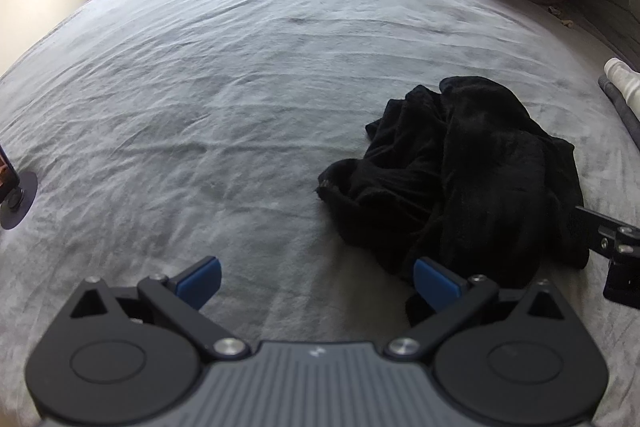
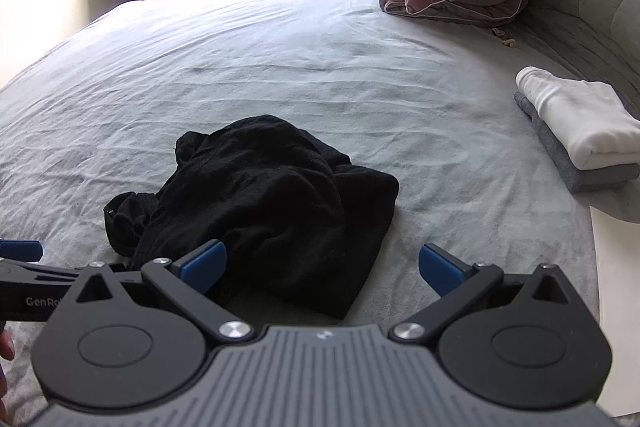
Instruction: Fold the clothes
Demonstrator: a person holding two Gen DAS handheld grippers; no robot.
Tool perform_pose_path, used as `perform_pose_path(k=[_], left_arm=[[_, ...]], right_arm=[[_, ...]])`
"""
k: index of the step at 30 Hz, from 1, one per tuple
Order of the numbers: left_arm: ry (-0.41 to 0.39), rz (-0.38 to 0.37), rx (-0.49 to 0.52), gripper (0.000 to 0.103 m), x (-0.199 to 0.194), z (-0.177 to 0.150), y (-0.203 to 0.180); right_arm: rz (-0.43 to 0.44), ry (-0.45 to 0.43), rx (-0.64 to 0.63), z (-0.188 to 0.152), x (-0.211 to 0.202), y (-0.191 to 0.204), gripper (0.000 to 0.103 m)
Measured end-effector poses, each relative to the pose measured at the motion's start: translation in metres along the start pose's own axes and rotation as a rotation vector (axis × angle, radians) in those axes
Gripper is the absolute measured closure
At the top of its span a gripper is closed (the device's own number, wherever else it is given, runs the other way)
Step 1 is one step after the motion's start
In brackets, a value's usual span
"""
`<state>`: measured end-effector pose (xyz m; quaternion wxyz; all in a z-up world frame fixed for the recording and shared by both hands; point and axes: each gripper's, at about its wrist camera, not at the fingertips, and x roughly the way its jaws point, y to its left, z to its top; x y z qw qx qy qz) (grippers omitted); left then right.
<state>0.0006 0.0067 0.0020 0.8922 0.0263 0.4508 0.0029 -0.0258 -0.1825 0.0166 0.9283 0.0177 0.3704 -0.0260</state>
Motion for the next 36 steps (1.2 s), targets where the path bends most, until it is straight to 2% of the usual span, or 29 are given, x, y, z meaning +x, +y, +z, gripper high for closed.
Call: perform_pose_path(k=[25,33,36], left_arm=[[0.042,-0.010,-0.021,0.000,0.014,0.003,0.005],[0.086,-0.033,-0.006,0.000,0.038,0.008,-0.001],[0.070,-0.029,0.027,0.000,0.045,0.008,-0.007]], right_arm=[[-0.015,0.040,0.029,-0.001,0.014,-0.001,0.000],[-0.061,0.094,0.082,0.004,0.038,-0.015,0.000],[-0.080,0.129,0.100,0.006,0.051,-0.019,0.000]])
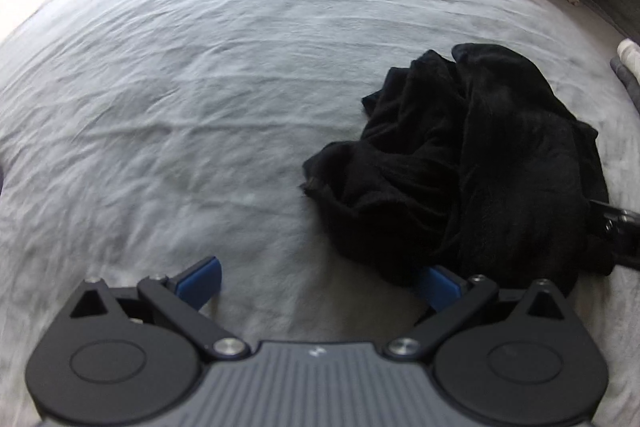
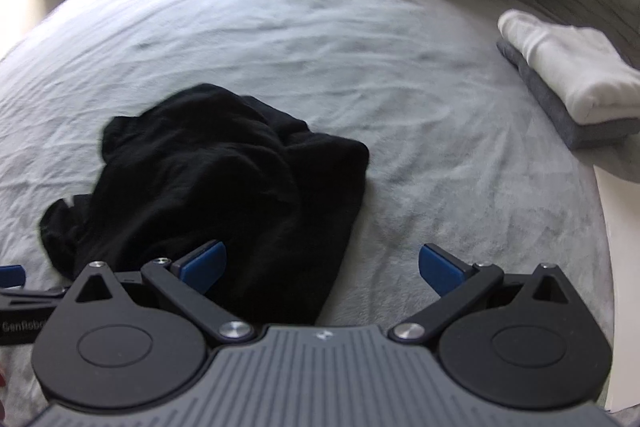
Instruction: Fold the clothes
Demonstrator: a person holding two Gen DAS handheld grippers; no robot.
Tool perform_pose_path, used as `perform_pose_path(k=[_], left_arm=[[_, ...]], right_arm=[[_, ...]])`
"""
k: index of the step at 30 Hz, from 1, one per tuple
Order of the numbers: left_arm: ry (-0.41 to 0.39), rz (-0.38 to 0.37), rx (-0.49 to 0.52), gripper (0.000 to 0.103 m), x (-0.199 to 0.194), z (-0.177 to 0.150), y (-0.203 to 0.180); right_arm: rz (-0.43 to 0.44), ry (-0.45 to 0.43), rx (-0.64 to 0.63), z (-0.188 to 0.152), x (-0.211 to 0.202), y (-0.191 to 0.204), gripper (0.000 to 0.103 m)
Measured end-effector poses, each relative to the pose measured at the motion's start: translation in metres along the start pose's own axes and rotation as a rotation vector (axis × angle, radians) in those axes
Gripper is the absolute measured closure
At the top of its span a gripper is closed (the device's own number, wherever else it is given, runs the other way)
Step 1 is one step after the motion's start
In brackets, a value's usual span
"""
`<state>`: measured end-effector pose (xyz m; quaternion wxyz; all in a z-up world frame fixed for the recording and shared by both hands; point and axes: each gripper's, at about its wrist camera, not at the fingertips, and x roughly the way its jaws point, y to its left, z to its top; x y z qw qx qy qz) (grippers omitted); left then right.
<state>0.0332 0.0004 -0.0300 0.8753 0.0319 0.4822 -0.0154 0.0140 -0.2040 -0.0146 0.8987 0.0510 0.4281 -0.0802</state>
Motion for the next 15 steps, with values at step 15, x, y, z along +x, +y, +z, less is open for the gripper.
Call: perform_pose_path(k=[15], left_arm=[[-0.067,-0.101,0.073,0.000,0.004,-0.001,0.009]], right_arm=[[0.029,0.117,-0.006,0.006,0.025,-0.008,0.001]])
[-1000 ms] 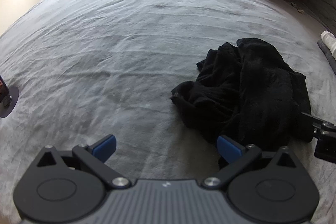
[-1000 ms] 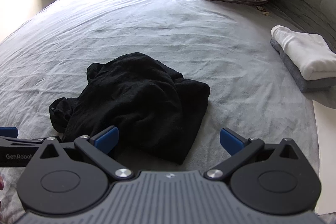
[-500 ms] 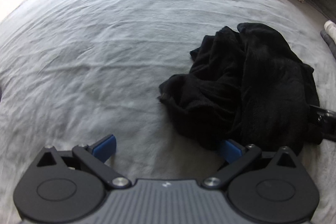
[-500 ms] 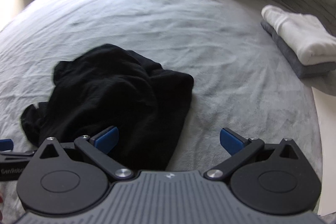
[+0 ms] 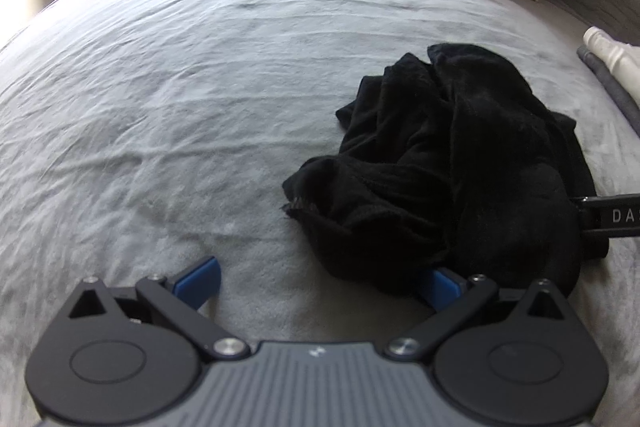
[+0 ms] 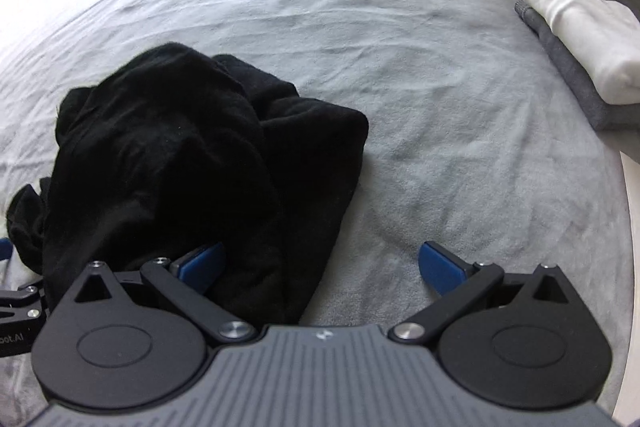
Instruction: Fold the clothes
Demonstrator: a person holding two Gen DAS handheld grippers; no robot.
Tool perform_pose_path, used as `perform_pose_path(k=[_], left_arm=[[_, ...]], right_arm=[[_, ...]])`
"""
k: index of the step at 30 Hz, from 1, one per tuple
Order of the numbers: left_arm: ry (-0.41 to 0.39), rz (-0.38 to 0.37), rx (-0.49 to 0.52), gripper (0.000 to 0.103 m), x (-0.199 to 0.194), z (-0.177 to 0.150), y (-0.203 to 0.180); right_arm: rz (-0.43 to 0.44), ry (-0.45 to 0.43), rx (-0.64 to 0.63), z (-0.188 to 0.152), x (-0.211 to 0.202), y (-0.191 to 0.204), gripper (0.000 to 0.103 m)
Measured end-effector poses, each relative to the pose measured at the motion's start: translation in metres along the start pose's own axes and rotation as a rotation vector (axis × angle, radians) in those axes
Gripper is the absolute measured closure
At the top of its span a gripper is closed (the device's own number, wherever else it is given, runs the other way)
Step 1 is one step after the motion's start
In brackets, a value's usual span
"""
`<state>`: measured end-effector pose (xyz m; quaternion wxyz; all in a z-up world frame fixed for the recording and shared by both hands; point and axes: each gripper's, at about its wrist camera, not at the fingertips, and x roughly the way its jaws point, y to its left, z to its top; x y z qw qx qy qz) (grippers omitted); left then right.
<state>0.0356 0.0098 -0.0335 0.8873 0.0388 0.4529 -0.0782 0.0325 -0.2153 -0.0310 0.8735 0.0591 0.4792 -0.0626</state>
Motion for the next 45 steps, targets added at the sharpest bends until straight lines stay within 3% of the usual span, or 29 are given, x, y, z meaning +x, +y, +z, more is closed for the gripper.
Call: perform_pose_path(k=[5,8,12,14,16,17,19,20,21,22,25,35,45], left_arm=[[-0.004,-0.068,-0.049,0.001,-0.011,0.003,0.013],[-0.006,-0.112,-0.109,0.001,-0.016,0.006,0.024],[-0.010,-0.142,-0.147,0.014,-0.020,0.009,0.032],[-0.020,-0.153,-0.160,0.019,-0.021,0.009,0.033],[-0.026,-0.177,-0.184,0.031,-0.020,0.009,0.036],[-0.028,-0.192,-0.198,0.035,-0.019,0.010,0.037],[-0.038,-0.219,-0.232,0.054,-0.017,0.010,0.037],[-0.045,-0.229,-0.241,0.058,-0.015,0.009,0.035],[-0.052,-0.238,-0.249,0.071,-0.013,0.009,0.033],[-0.060,-0.245,-0.257,0.088,-0.012,0.009,0.032],[-0.108,-0.225,-0.267,0.097,-0.014,0.008,0.029],[-0.342,-0.088,-0.281,0.099,-0.055,0.020,0.051],[-0.363,-0.007,-0.345,0.099,-0.061,0.029,0.078]], right_arm=[[0.091,-0.119,0.049,0.000,-0.030,-0.007,0.004],[0.181,-0.193,0.057,-0.004,-0.045,-0.007,0.014],[0.297,-0.189,0.069,-0.005,-0.045,0.001,0.035],[0.350,-0.172,0.083,-0.005,-0.040,0.006,0.039],[0.395,-0.158,0.095,-0.008,-0.037,0.013,0.043],[0.418,-0.145,0.102,-0.006,-0.032,0.015,0.050],[0.451,-0.119,0.113,-0.005,-0.024,0.017,0.066],[0.461,-0.107,0.116,-0.005,-0.021,0.018,0.088],[0.470,-0.094,0.120,-0.006,-0.018,0.018,0.099],[0.466,-0.105,0.115,-0.006,-0.021,0.018,0.099],[0.449,-0.146,0.105,-0.008,-0.031,0.013,0.099],[0.358,-0.217,0.153,-0.014,-0.056,-0.036,0.100],[0.244,-0.204,0.187,-0.019,-0.059,-0.074,0.100]])
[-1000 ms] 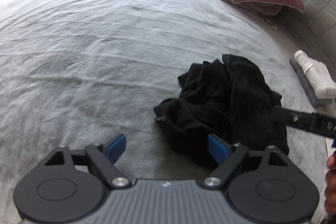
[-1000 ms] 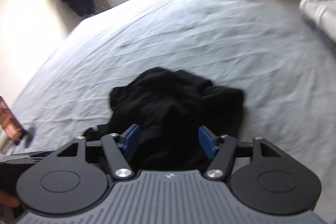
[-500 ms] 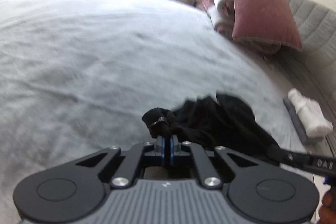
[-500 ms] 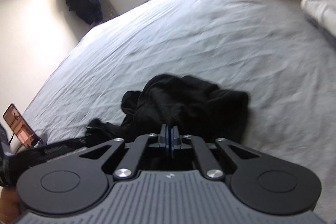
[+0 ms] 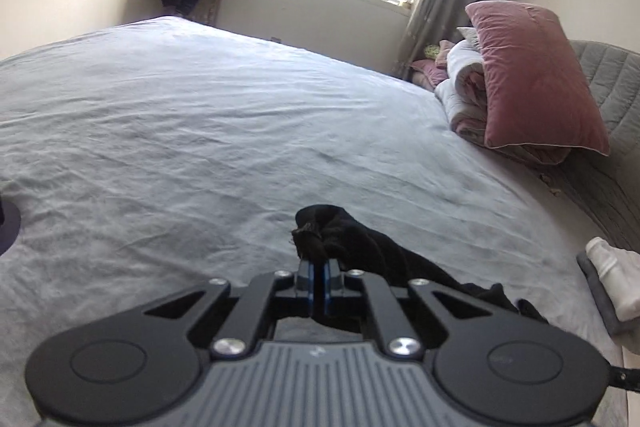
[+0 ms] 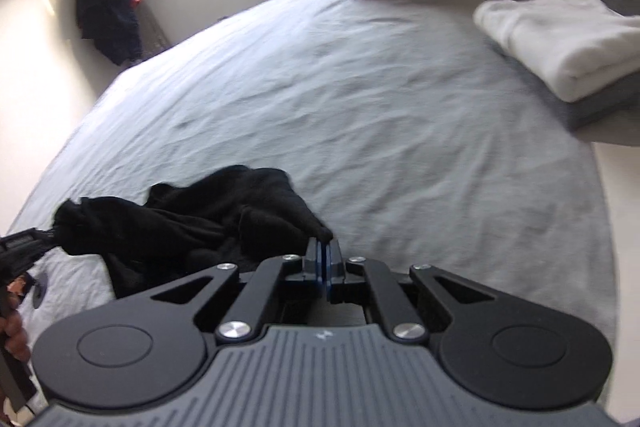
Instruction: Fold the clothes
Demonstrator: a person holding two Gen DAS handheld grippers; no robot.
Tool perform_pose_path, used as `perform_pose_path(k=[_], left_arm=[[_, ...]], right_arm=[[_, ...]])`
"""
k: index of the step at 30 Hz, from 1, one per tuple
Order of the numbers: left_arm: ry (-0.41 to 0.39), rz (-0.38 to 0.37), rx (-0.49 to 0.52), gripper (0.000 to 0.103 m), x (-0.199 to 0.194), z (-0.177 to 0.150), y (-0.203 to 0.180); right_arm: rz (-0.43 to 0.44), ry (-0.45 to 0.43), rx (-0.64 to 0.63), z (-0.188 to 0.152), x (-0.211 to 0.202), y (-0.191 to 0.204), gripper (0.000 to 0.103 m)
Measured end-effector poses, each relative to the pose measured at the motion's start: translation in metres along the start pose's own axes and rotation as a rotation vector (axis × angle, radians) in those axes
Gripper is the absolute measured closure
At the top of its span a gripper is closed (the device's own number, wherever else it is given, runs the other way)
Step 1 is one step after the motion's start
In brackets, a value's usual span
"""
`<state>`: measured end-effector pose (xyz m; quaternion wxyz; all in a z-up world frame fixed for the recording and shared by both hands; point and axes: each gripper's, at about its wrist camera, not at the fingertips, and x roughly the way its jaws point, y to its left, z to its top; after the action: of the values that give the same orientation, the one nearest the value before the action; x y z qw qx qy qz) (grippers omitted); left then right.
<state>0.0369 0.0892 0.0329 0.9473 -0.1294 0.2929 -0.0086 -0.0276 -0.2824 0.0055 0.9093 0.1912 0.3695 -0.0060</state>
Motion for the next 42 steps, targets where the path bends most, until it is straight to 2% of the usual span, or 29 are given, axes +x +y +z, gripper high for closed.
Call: perform_pose_path(k=[2,4,6,13,17,20,22,27,30,31,32,33,34,35,38,42], left_arm=[[0.041,0.059,0.013,0.099,0.006,0.000,0.005],[0.083,0.160,0.079,0.099,0.011,-0.003,0.007],[0.105,0.200,0.100,0.099,0.012,-0.005,0.014],[0.181,0.111,0.071,0.099,0.000,-0.011,0.044],[0.194,0.084,0.113,0.099,-0.014,-0.016,0.058],[0.244,0.044,0.133,0.099,-0.019,-0.022,0.071],[0.287,0.002,0.184,0.099,-0.023,-0.028,0.075],[0.354,-0.099,0.266,0.098,-0.031,-0.042,0.084],[0.367,-0.144,0.255,0.096,-0.036,-0.042,0.092],[0.369,-0.156,0.241,0.091,-0.037,-0.041,0.095],[0.371,-0.166,0.225,0.086,-0.038,-0.039,0.097],[0.372,-0.174,0.210,0.064,-0.039,-0.037,0.099],[0.370,-0.177,0.199,0.040,-0.039,-0.034,0.101],[0.359,-0.178,0.196,0.035,-0.040,-0.032,0.101],[0.321,-0.190,0.183,0.035,-0.044,-0.024,0.101],[0.305,-0.223,0.073,0.035,-0.036,-0.014,0.105]], right_arm=[[-0.043,0.019,0.004,-0.001,0.000,-0.008,0.100],[-0.099,0.044,-0.002,-0.003,0.003,-0.015,0.100],[-0.136,0.068,-0.009,-0.004,0.006,-0.021,0.100],[-0.198,0.085,-0.044,-0.006,0.004,-0.029,0.100],[-0.207,0.085,-0.045,-0.004,0.002,-0.031,0.100],[-0.215,0.079,-0.064,-0.003,0.002,-0.028,0.100],[-0.222,0.072,-0.084,-0.002,0.003,-0.024,0.099],[-0.267,0.022,-0.139,0.000,0.003,-0.011,0.090],[-0.263,-0.006,-0.150,0.003,0.001,-0.005,0.085],[-0.255,-0.012,-0.152,0.003,0.001,-0.003,0.081],[-0.252,-0.018,-0.159,0.003,0.002,0.001,0.069],[-0.249,-0.024,-0.165,0.003,0.003,0.004,0.059],[-0.240,-0.027,-0.174,0.003,0.004,0.009,0.058],[-0.231,-0.030,-0.182,0.003,0.006,0.014,0.058],[-0.170,-0.037,-0.192,0.002,0.011,0.030,0.058],[-0.084,-0.039,-0.225,0.001,0.020,0.057,0.058]])
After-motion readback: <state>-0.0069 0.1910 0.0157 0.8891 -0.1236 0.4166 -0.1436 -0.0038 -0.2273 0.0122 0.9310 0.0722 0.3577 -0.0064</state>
